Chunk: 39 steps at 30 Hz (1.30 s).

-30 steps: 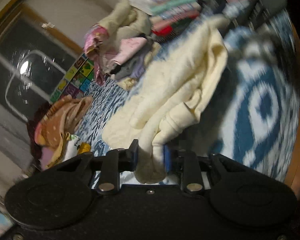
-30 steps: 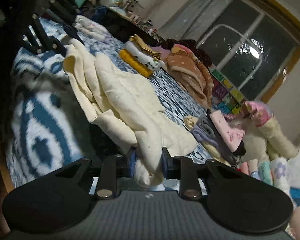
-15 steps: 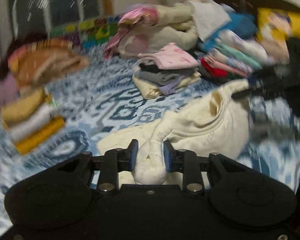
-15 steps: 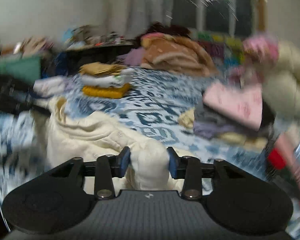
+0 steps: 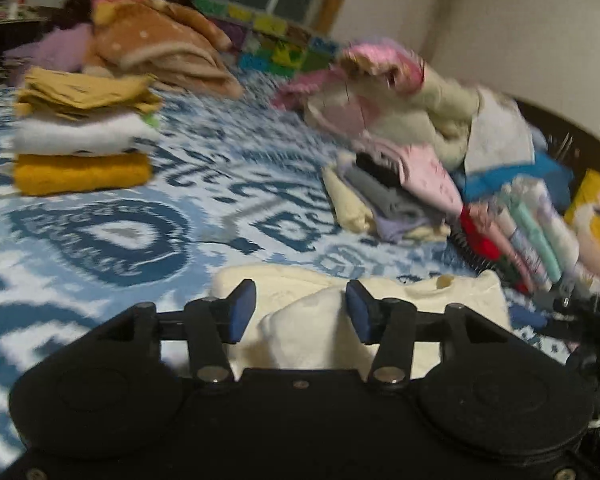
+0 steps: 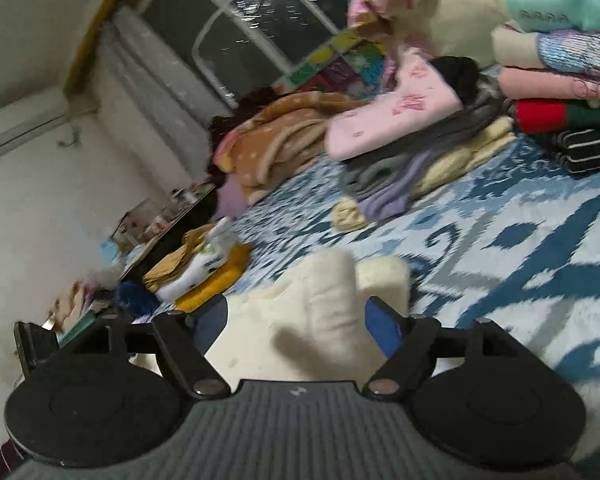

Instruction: Fold clothes

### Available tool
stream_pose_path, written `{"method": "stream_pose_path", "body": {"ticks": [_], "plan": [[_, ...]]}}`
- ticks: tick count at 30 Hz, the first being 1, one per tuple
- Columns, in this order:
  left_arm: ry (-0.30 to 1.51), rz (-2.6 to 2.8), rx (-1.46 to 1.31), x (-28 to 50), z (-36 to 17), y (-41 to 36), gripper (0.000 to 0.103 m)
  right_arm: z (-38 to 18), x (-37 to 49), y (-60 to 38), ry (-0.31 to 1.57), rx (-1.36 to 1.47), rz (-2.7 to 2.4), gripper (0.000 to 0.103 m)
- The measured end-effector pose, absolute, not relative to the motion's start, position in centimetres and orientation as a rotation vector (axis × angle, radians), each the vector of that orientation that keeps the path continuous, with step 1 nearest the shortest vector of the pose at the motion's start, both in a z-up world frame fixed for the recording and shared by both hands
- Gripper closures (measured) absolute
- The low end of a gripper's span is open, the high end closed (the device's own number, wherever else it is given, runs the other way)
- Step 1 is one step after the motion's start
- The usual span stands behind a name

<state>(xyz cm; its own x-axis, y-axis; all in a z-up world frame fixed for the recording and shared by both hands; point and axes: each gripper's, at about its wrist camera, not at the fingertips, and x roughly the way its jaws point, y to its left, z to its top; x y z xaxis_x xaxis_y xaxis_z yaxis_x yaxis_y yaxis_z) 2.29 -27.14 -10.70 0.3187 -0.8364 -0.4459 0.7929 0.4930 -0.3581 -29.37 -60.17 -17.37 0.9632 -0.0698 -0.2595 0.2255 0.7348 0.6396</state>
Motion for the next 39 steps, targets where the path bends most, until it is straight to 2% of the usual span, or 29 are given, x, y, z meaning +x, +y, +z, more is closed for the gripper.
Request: {"method": "stream_pose_path", "body": {"ticks": [4,9,10,11,12,13,14,16,19,23,30,32,34,35,36,37,39], "plan": [[0.639,-1.102,-0.120,0.1,-11.1,-23.3,0.045,-17.7,-27.4,-58.4,0.346,0.556,-0.170,0.023],[0.675,-1.167,-0.057,-1.0,-12.8,-24.3,0.045,-18.2,-27.4,-57.7,0.320,0.545,-0.193,0.025],[0.672,-1.180,-0.055,-0.9,-13.0,-25.0,0.050,-18.2,-27.4,-57.6,0.311,0.537,-0.194,0.031],[0.669,-1.193,-0.053,-0.8,-13.2,-25.7,0.068,-18.3,-27.4,-57.6,0.305,0.537,-0.184,0.034],[0.666,-1.206,-0.051,-0.6,-13.5,-26.3,0.072,-18.5,-27.2,-57.7,0.306,0.535,-0.171,0.044],[0.662,-1.219,-0.051,-0.5,-13.7,-26.9,0.077,-18.7,-26.9,-57.9,0.315,0.542,-0.156,0.062],[0.652,-1.232,-0.070,-0.1,-13.6,-27.1,0.082,-18.9,-26.9,-58.2,0.316,0.563,-0.148,0.067],[0.624,-1.255,-0.131,0.7,-13.3,-27.1,0.083,-19.1,-26.8,-59.1,0.290,0.621,-0.133,0.073],[0.598,-1.281,-0.216,2.4,-12.5,-27.0,0.083,-19.4,-26.4,-61.0,0.241,0.733,-0.095,0.073],[0.671,-1.240,-0.224,4.7,-13.5,-28.8,0.083,-20.6,-24.9,-63.3,0.252,0.872,-0.079,0.073],[0.767,-1.176,-0.267,6.2,-14.4,-29.9,0.083,-20.2,-24.5,-63.3,0.221,0.870,-0.090,0.073],[0.824,-1.128,-0.264,7.0,-15.3,-30.4,0.076,-21.4,-23.9,-63.7,0.252,0.888,-0.120,0.073],[0.884,-1.071,-0.241,7.3,-16.2,-31.0,0.068,-21.4,-23.3,-63.4,0.280,0.858,-0.165,0.066],[0.864,-1.080,-0.237,7.0,-15.8,-30.8,0.064,-21.4,-23.0,-63.2,0.294,0.843,-0.187,0.064],[0.845,-1.087,-0.233,6.8,-15.4,-30.6,0.063,-20.9,-23.4,-62.9,0.282,0.817,-0.209,0.056],[0.830,-1.089,-0.228,6.6,-14.9,-30.4,0.057,-20.4,-23.7,-62.6,0.271,0.790,-0.231,0.051],[0.769,-1.083,-0.217,6.1,-13.9,-29.6,0.056,-19.4,-24.5,-62.2,0.238,0.754,-0.268,0.051]]}}
